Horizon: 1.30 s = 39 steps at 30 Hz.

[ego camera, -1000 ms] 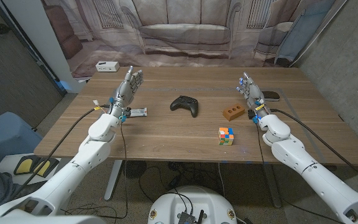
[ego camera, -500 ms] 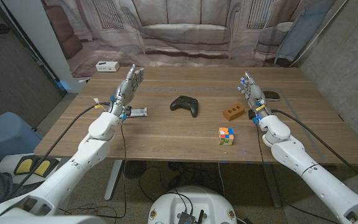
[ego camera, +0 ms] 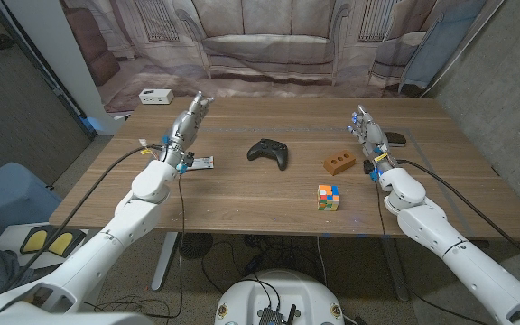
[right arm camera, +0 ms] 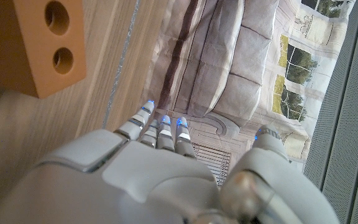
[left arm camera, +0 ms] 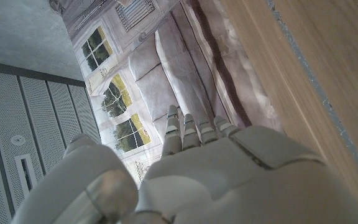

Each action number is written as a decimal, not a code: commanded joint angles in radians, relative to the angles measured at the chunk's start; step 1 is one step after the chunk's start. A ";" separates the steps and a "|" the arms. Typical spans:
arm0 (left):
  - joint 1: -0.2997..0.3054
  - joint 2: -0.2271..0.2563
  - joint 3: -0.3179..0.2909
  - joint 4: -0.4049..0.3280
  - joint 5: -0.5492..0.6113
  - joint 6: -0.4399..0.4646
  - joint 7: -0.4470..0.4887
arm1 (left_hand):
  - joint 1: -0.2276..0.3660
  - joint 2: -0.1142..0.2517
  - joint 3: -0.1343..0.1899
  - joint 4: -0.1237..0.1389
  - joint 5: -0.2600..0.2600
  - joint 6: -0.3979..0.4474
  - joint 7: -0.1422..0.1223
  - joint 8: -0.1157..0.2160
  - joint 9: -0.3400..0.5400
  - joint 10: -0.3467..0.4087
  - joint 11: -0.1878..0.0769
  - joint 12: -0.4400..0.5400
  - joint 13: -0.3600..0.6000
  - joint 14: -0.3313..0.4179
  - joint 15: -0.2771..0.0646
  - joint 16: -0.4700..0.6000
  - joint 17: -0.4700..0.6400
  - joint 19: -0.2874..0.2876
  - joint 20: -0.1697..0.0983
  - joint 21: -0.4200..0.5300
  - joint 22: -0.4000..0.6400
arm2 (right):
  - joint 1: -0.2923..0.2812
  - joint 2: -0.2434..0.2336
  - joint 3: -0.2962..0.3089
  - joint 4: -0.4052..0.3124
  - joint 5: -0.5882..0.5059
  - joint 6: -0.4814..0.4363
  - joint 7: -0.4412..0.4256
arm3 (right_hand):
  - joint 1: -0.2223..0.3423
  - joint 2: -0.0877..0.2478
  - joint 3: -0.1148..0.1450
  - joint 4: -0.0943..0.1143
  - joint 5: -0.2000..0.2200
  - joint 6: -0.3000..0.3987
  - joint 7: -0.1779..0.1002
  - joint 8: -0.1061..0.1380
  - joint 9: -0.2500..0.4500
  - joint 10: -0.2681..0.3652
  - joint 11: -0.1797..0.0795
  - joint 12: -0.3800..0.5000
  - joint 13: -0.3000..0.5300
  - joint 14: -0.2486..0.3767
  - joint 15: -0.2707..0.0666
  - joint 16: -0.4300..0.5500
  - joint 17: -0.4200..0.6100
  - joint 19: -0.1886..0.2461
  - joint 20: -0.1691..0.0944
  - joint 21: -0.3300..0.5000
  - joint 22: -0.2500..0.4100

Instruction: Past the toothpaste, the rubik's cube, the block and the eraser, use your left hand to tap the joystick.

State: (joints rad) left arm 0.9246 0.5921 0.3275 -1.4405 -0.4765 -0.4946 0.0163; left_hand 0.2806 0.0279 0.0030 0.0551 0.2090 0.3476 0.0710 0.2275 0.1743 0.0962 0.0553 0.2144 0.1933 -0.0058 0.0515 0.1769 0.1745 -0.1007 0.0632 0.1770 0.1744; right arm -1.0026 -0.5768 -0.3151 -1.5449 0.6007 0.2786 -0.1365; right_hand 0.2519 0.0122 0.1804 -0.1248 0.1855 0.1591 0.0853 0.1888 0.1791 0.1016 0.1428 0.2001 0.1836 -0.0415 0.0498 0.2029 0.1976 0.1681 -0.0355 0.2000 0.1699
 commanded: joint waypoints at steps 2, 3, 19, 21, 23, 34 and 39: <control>0.016 0.003 0.002 -0.034 0.071 0.003 0.071 | 0.006 0.007 -0.003 -0.005 0.001 0.084 -0.013 0.020 0.004 -0.004 0.004 -0.001 0.003 -0.018 0.003 0.003 0.005 -0.021 -0.007 0.007 0.006 | -0.014 -0.004 0.009 -0.003 0.010 0.002 0.004 | 0.001 0.010 0.007 0.000 0.001 0.011 -0.003 0.006 0.005 -0.001 -0.003 -0.001 0.005 -0.001 0.006 -0.001 0.005 -0.004 0.004 -0.004 0.002; 0.018 0.003 0.001 -0.036 0.078 0.001 0.079 | 0.007 0.008 -0.003 -0.006 0.001 0.102 -0.023 0.023 0.004 -0.004 0.001 -0.001 0.003 -0.020 0.001 0.004 0.005 -0.026 -0.010 0.008 0.006 | -0.015 -0.005 0.009 -0.003 0.010 0.002 0.005 | 0.001 0.010 0.007 0.000 0.001 0.011 -0.003 0.006 0.005 -0.001 -0.003 -0.001 0.005 -0.002 0.006 -0.001 0.005 -0.004 0.005 -0.004 0.002; 0.042 0.019 -0.017 -0.093 0.203 0.037 0.201 | 0.013 0.017 -0.003 -0.012 0.000 0.187 -0.022 0.026 0.003 -0.029 -0.015 -0.007 0.003 -0.050 -0.005 0.002 0.005 -0.044 -0.027 0.012 0.006 | -0.034 -0.010 0.013 -0.024 0.008 0.003 -0.004 | 0.002 0.011 0.007 -0.001 0.001 0.012 -0.005 0.006 0.006 -0.001 -0.004 -0.001 0.006 -0.002 0.007 -0.001 0.005 -0.004 0.008 -0.004 0.002; 0.042 0.022 -0.018 -0.100 0.214 0.044 0.209 | 0.013 0.017 -0.003 -0.013 0.000 0.186 -0.020 0.024 0.003 -0.029 -0.014 -0.007 0.003 -0.050 -0.006 0.002 0.005 -0.045 -0.026 0.012 0.006 | -0.038 -0.012 0.014 -0.027 0.008 0.002 -0.006 | 0.002 0.011 0.007 -0.001 0.000 0.013 -0.004 0.006 0.006 0.000 -0.004 -0.001 0.006 -0.002 0.007 -0.001 0.006 -0.004 0.008 -0.004 0.002; 0.043 0.024 -0.018 -0.107 0.232 0.053 0.223 | 0.013 0.017 -0.003 -0.013 0.000 0.186 -0.017 0.022 0.003 -0.030 -0.012 -0.007 0.003 -0.050 -0.007 0.003 0.005 -0.045 -0.026 0.012 0.006 | -0.041 -0.013 0.015 -0.030 0.008 0.003 -0.007 | 0.002 0.011 0.007 -0.001 0.000 0.013 -0.004 0.006 0.006 0.000 -0.004 -0.001 0.006 -0.002 0.007 -0.001 0.006 -0.004 0.008 -0.004 0.002; 0.053 0.052 -0.010 -0.188 0.388 0.169 0.333 | 0.013 0.017 -0.005 -0.014 -0.001 0.197 -0.002 0.018 0.004 -0.030 -0.007 -0.005 0.003 -0.051 -0.008 0.005 0.005 -0.047 -0.025 0.014 0.006 | -0.068 -0.019 0.025 -0.052 0.005 0.009 -0.022 | 0.002 0.012 0.007 -0.001 0.000 0.014 -0.005 0.005 0.006 -0.001 -0.002 -0.001 0.006 -0.003 0.008 -0.001 0.006 -0.003 0.009 -0.004 0.002; 0.047 0.061 -0.002 -0.203 0.425 0.195 0.349 | 0.013 0.017 -0.006 -0.015 -0.001 0.202 -0.002 0.017 0.004 -0.024 -0.005 -0.002 0.003 -0.048 -0.008 0.006 0.005 -0.045 -0.028 0.016 0.006 | -0.077 -0.021 0.031 -0.058 0.006 0.012 -0.027 | 0.002 0.012 0.006 -0.002 0.000 0.014 -0.004 0.005 0.006 -0.002 -0.004 -0.001 0.006 -0.004 0.007 -0.002 0.006 -0.004 0.010 -0.004 0.003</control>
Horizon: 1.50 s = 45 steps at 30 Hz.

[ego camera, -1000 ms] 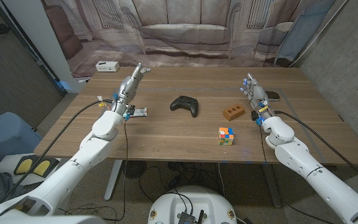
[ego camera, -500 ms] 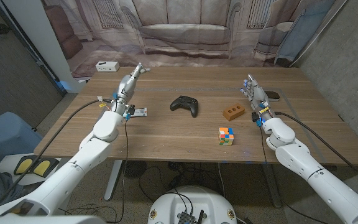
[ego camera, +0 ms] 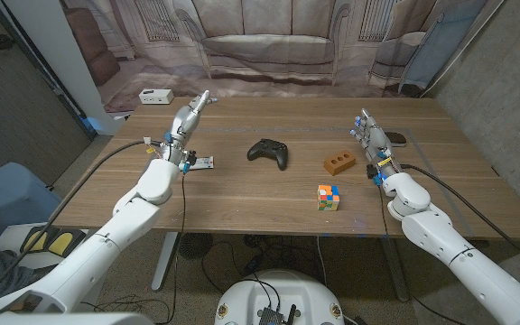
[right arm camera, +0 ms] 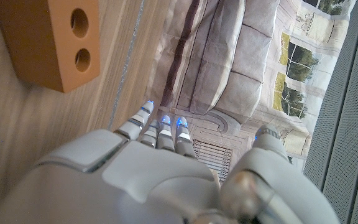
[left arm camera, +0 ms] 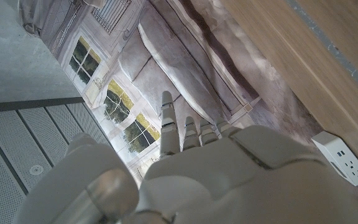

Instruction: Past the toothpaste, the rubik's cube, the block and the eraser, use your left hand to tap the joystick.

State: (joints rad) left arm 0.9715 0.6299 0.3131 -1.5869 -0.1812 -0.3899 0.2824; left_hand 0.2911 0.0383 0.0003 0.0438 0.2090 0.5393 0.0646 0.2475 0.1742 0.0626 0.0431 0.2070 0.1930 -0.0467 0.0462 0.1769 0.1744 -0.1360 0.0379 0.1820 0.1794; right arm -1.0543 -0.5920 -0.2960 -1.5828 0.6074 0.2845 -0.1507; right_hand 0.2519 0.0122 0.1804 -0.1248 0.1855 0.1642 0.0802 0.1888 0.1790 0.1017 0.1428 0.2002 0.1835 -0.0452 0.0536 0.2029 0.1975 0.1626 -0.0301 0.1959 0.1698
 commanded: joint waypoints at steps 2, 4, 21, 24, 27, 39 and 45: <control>-0.005 0.025 0.016 -0.059 0.144 0.098 0.086 | 0.003 0.006 -0.003 -0.004 -0.002 0.012 0.004 -0.004 0.004 0.012 0.007 0.006 0.003 -0.006 -0.004 0.007 0.005 -0.008 -0.003 0.011 0.001 | -0.027 -0.009 0.012 -0.020 -0.008 0.011 -0.011 | 0.002 0.012 0.006 -0.002 0.000 0.009 0.001 0.005 0.006 -0.001 -0.004 -0.001 0.006 0.000 0.004 -0.002 0.006 0.002 0.004 0.000 0.003; -0.009 0.028 0.021 -0.066 0.161 0.115 0.093 | 0.003 0.007 -0.003 -0.004 -0.002 0.014 0.004 -0.004 0.004 0.012 0.008 0.006 0.003 -0.004 -0.004 0.008 0.005 -0.008 -0.004 0.012 0.001 | -0.029 -0.009 0.014 -0.021 -0.004 0.011 -0.010 | 0.002 0.012 0.006 -0.002 0.000 0.009 0.001 0.005 0.006 -0.002 -0.004 -0.002 0.006 -0.001 0.003 -0.002 0.006 0.002 0.004 -0.001 0.003; -0.043 0.054 0.068 -0.133 0.260 0.256 0.099 | 0.005 0.009 -0.005 -0.008 -0.003 0.063 0.028 -0.005 0.005 0.024 0.022 0.011 0.003 0.011 0.000 0.012 0.004 0.012 -0.027 0.018 0.000 | -0.031 -0.017 0.029 -0.019 -0.011 0.044 0.004 | 0.003 0.013 0.005 -0.003 0.000 0.009 0.007 0.004 0.005 0.001 -0.009 0.000 0.006 0.009 -0.005 0.001 0.006 0.013 -0.007 0.003 0.003; -0.051 0.061 0.075 -0.142 0.264 0.269 0.087 | 0.005 0.010 -0.005 -0.009 -0.003 0.070 0.028 -0.004 0.005 0.025 0.020 0.011 0.002 0.012 -0.002 0.012 0.004 0.012 -0.026 0.018 0.000 | -0.032 -0.014 0.032 -0.015 -0.005 0.049 0.010 | 0.003 0.012 0.004 -0.004 0.000 0.011 0.006 0.005 0.005 0.005 -0.014 0.001 0.006 0.016 -0.009 0.004 0.006 0.024 -0.011 0.007 0.002; -0.059 0.068 0.085 -0.155 0.280 0.295 0.082 | 0.005 0.010 -0.005 -0.009 -0.003 0.069 0.028 -0.007 0.005 0.025 0.019 0.011 0.002 0.013 -0.002 0.012 0.004 0.012 -0.026 0.018 0.000 | -0.030 -0.014 0.030 -0.007 -0.005 0.054 0.018 | 0.003 0.012 0.004 -0.004 0.000 0.013 0.007 0.006 0.005 0.007 -0.016 0.002 0.006 0.018 -0.009 0.004 0.005 0.027 -0.012 0.007 0.002; -0.083 0.079 0.124 -0.208 0.359 0.409 0.091 | 0.005 0.012 -0.006 -0.010 -0.003 0.087 0.033 -0.007 0.006 0.026 0.015 0.011 0.002 0.012 -0.006 0.011 0.004 0.011 -0.020 0.017 0.000 | -0.028 -0.005 0.030 0.006 0.005 0.063 0.029 | 0.004 0.012 0.004 -0.004 0.000 0.013 0.010 0.005 0.005 0.005 -0.009 0.000 0.005 0.018 -0.004 0.004 0.006 0.026 -0.010 0.005 0.002; -0.099 0.087 0.139 -0.220 0.387 0.448 0.085 | 0.005 0.012 -0.006 -0.011 -0.004 0.087 0.031 -0.010 0.006 0.024 0.015 0.010 0.002 0.012 -0.006 0.010 0.004 0.009 -0.018 0.016 0.000 | -0.041 -0.009 0.036 -0.001 0.013 0.059 0.025 | 0.003 0.012 0.003 -0.004 0.000 0.012 0.009 0.004 0.005 0.004 -0.009 0.000 0.005 0.018 -0.003 0.003 0.006 0.024 -0.007 0.004 0.002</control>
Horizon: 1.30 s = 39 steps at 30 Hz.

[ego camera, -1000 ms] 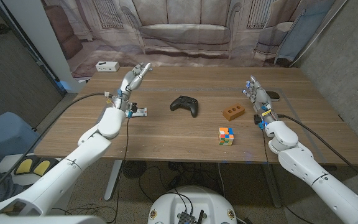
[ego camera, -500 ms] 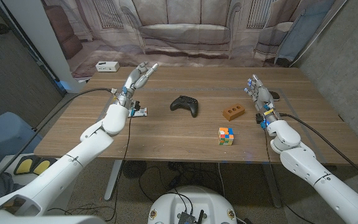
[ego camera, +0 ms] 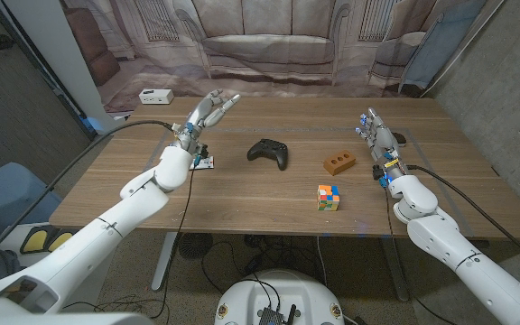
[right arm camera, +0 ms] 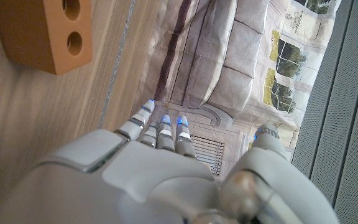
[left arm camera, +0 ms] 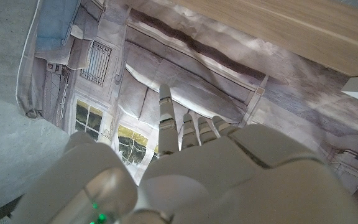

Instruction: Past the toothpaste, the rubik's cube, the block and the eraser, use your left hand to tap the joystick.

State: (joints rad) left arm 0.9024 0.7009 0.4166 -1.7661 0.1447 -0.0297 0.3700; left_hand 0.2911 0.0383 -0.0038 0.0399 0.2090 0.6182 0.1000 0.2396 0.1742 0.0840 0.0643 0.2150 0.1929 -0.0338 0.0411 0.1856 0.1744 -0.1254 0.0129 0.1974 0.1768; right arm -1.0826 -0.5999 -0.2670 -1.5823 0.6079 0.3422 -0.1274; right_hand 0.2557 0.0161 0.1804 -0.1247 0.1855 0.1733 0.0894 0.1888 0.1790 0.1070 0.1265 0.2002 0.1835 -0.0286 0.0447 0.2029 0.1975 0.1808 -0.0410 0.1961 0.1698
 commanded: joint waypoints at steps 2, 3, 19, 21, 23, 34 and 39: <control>-0.037 0.017 0.043 -0.043 0.077 0.109 -0.003 | 0.005 0.012 -0.002 -0.007 -0.004 0.008 -0.004 -0.003 0.006 0.003 -0.009 0.003 0.002 -0.002 -0.001 0.001 0.004 -0.002 0.006 0.000 0.002 | -0.014 0.000 0.007 0.000 0.014 0.004 0.005 | -0.001 0.009 0.003 -0.004 0.000 0.003 0.000 0.004 0.005 -0.001 0.008 0.000 0.006 0.000 0.007 0.003 0.006 0.006 0.004 0.004 0.002; -0.042 0.018 0.047 -0.043 0.085 0.122 -0.004 | 0.005 0.012 -0.002 -0.007 -0.004 0.009 -0.004 -0.003 0.006 0.002 -0.010 0.002 0.002 -0.002 -0.001 0.001 0.004 -0.002 0.007 0.000 0.002 | -0.013 0.001 0.007 0.002 0.015 0.006 0.006 | -0.001 0.009 0.003 -0.004 0.000 0.003 0.000 0.004 0.005 -0.001 0.009 0.000 0.006 0.000 0.007 0.003 0.006 0.006 0.004 0.003 0.002; -0.109 0.043 0.107 -0.056 0.166 0.229 -0.062 | 0.002 0.013 -0.005 -0.007 -0.005 0.019 0.006 -0.008 0.007 0.000 -0.012 0.001 0.002 -0.005 -0.005 0.000 0.004 -0.009 0.013 -0.002 0.002 | -0.018 0.011 0.002 -0.001 0.014 0.009 -0.001 | -0.001 0.010 0.002 -0.004 0.000 0.003 0.000 0.004 0.005 -0.003 0.010 -0.002 0.006 -0.001 0.009 0.002 0.006 0.004 0.008 0.002 0.002; -0.114 0.047 0.111 -0.062 0.170 0.236 -0.073 | 0.002 0.013 -0.005 -0.007 -0.005 0.021 0.005 -0.009 0.007 0.000 -0.011 0.001 0.002 -0.005 -0.005 0.000 0.004 -0.010 0.014 -0.003 0.002 | -0.020 0.010 0.003 -0.003 0.011 0.010 -0.003 | -0.001 0.010 0.002 -0.004 0.000 0.003 -0.001 0.004 0.005 -0.003 0.010 -0.002 0.006 -0.001 0.011 0.002 0.006 0.003 0.008 0.001 0.002; -0.121 0.051 0.115 -0.067 0.173 0.240 -0.085 | 0.001 0.013 -0.006 -0.007 -0.005 0.023 0.006 -0.009 0.007 0.003 -0.006 0.002 0.002 -0.004 -0.003 0.000 0.004 -0.011 0.015 -0.003 0.002 | -0.023 0.009 0.004 -0.008 0.010 0.009 -0.008 | -0.001 0.010 0.002 -0.004 0.000 0.004 -0.002 0.004 0.005 -0.003 0.011 -0.001 0.006 -0.001 0.011 0.002 0.006 0.003 0.009 0.001 0.002; -0.178 0.068 0.156 -0.085 0.215 0.276 -0.170 | -0.003 0.012 -0.009 -0.006 -0.005 0.041 0.006 -0.010 0.007 0.004 0.002 0.002 0.002 0.001 0.005 0.002 0.004 -0.009 0.013 -0.002 0.002 | -0.030 0.004 0.007 -0.020 0.003 0.009 -0.013 | -0.003 0.011 0.001 -0.003 0.000 0.004 -0.003 0.004 0.005 -0.003 0.011 -0.002 0.006 0.000 0.012 0.002 0.007 0.002 0.012 0.000 0.002; -0.204 0.077 0.180 -0.099 0.253 0.315 -0.216 | -0.007 0.011 -0.013 -0.005 -0.005 0.044 0.002 -0.016 0.008 0.014 0.021 0.005 0.002 0.008 0.018 0.004 0.004 -0.003 0.000 0.001 0.002 | -0.033 0.004 0.007 -0.022 0.001 0.010 -0.015 | -0.003 0.011 0.001 -0.003 0.000 0.004 -0.003 0.004 0.005 -0.002 0.011 -0.001 0.006 -0.001 0.013 0.002 0.007 0.002 0.012 0.000 0.002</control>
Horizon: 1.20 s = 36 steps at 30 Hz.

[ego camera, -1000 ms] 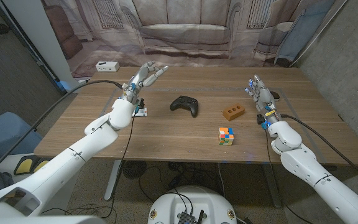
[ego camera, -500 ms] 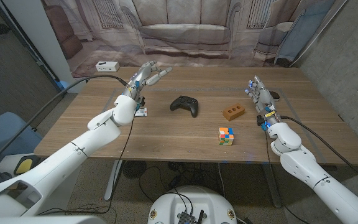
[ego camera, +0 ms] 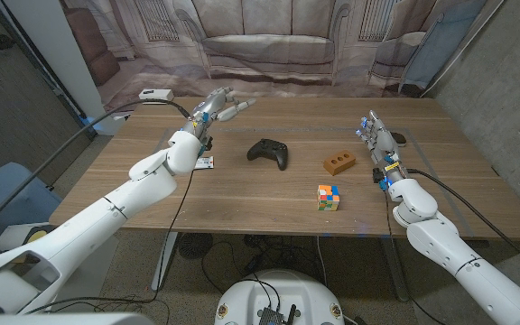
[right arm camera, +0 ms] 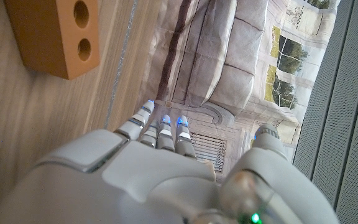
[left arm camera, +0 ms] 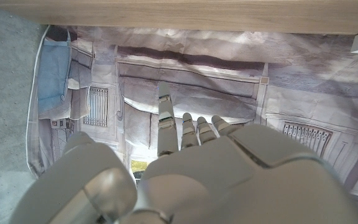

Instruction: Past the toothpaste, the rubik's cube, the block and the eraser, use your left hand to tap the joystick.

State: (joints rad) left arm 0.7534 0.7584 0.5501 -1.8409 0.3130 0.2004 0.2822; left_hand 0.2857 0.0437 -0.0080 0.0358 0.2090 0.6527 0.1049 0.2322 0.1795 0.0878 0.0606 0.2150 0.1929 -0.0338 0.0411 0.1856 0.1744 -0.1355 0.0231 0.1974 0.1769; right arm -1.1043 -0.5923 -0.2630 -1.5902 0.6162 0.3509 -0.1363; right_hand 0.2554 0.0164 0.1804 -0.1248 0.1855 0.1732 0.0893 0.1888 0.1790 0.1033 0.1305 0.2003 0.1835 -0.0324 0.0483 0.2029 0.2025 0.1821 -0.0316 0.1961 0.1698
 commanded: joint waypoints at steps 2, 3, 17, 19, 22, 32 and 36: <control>-0.060 0.021 0.053 -0.030 0.099 0.097 -0.137 | -0.003 0.005 -0.010 -0.001 -0.004 0.010 -0.001 -0.010 0.002 0.010 0.034 0.005 0.002 0.009 0.025 0.004 0.004 0.010 -0.015 0.002 0.002 | -0.013 -0.002 0.006 -0.018 0.000 -0.004 -0.009 | -0.002 0.011 0.001 -0.003 0.000 0.004 -0.003 0.004 0.005 0.001 0.008 -0.002 0.006 0.003 0.010 0.001 0.002 0.001 0.003 0.000 0.002; -0.062 0.022 0.055 -0.032 0.104 0.100 -0.139 | -0.003 0.005 -0.010 -0.001 -0.004 0.007 -0.002 -0.012 0.003 0.010 0.034 0.005 0.002 0.009 0.025 0.004 0.004 0.011 -0.016 0.002 0.002 | -0.013 -0.004 0.005 -0.016 -0.006 0.000 -0.007 | -0.002 0.011 0.001 -0.003 0.000 0.005 -0.003 0.004 0.005 0.001 0.007 -0.001 0.006 0.003 0.009 0.001 0.002 0.000 0.003 0.000 0.002; -0.112 0.026 0.120 -0.047 0.240 0.165 -0.204 | -0.008 0.004 -0.014 0.000 -0.004 0.015 -0.014 -0.016 0.003 0.000 0.022 0.000 0.001 -0.004 0.016 -0.001 0.004 -0.001 -0.001 -0.003 0.002 | -0.013 -0.006 0.006 -0.016 -0.008 0.002 -0.004 | -0.003 0.011 0.000 -0.003 0.000 0.006 -0.004 0.004 0.005 0.001 0.006 -0.002 0.006 0.004 0.010 0.001 0.002 0.001 0.004 0.000 0.002; -0.118 0.025 0.127 -0.048 0.259 0.170 -0.212 | -0.010 0.002 -0.016 0.000 -0.003 0.011 -0.013 -0.019 0.003 -0.003 0.018 -0.001 0.001 -0.005 0.013 -0.001 0.004 -0.004 0.002 -0.004 0.002 | -0.014 -0.004 0.007 -0.021 -0.002 -0.005 -0.008 | -0.003 0.012 0.000 -0.003 0.000 0.006 -0.004 0.004 0.005 0.001 0.006 -0.002 0.006 0.004 0.011 0.001 0.002 0.001 0.003 0.000 0.002; -0.129 0.020 0.138 -0.043 0.282 0.174 -0.229 | -0.012 0.000 -0.018 0.000 -0.003 0.008 -0.013 -0.021 0.003 -0.007 0.013 -0.002 0.001 -0.008 0.010 -0.002 0.005 -0.005 0.003 -0.004 0.002 | -0.014 -0.006 0.006 -0.022 -0.007 -0.003 -0.008 | -0.003 0.012 0.000 -0.003 0.000 0.006 -0.004 0.004 0.005 0.000 0.008 -0.002 0.006 0.004 0.011 0.001 0.002 0.001 0.004 0.000 0.003; -0.172 -0.007 0.179 -0.014 0.360 0.191 -0.281 | -0.021 -0.009 -0.028 0.003 0.000 0.004 -0.014 -0.027 0.004 -0.018 -0.007 -0.006 0.001 -0.026 -0.003 -0.006 0.005 -0.008 -0.017 -0.004 0.002 | -0.021 -0.005 0.010 -0.028 -0.008 -0.007 -0.022 | -0.004 0.012 -0.001 -0.003 0.000 0.006 -0.006 0.004 0.005 0.000 0.008 -0.002 0.006 0.005 0.011 0.002 0.002 0.001 0.006 -0.001 0.003; -0.185 -0.018 0.195 -0.003 0.389 0.192 -0.295 | -0.026 -0.013 -0.033 0.004 0.002 0.009 -0.016 -0.027 0.004 -0.017 -0.017 -0.005 0.001 -0.025 -0.011 -0.004 0.005 -0.003 -0.029 -0.001 0.002 | -0.022 -0.002 0.012 -0.025 -0.005 -0.006 -0.023 | -0.004 0.012 -0.001 -0.003 0.000 0.007 -0.006 0.004 0.005 0.000 0.007 -0.002 0.006 0.005 0.012 0.002 0.002 0.001 0.007 -0.001 0.003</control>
State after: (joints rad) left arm 0.6085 0.7644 0.7015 -1.8684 0.6202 0.3755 0.0342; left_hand 0.2671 0.0357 -0.0330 0.0360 0.2090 0.6621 0.0938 0.2089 0.1794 0.0660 0.0563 0.2106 0.1907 -0.0529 0.0339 0.1807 0.1744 -0.1395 0.0084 0.1974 0.1770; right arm -1.1221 -0.5967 -0.2549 -1.6146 0.6092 0.3488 -0.1513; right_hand 0.2504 0.0214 0.1804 -0.1247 0.1855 0.1732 0.0893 0.1888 0.1790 0.1033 0.1304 0.2002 0.1835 -0.0268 0.0538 0.2029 0.2022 0.1821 -0.0318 0.1961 0.1698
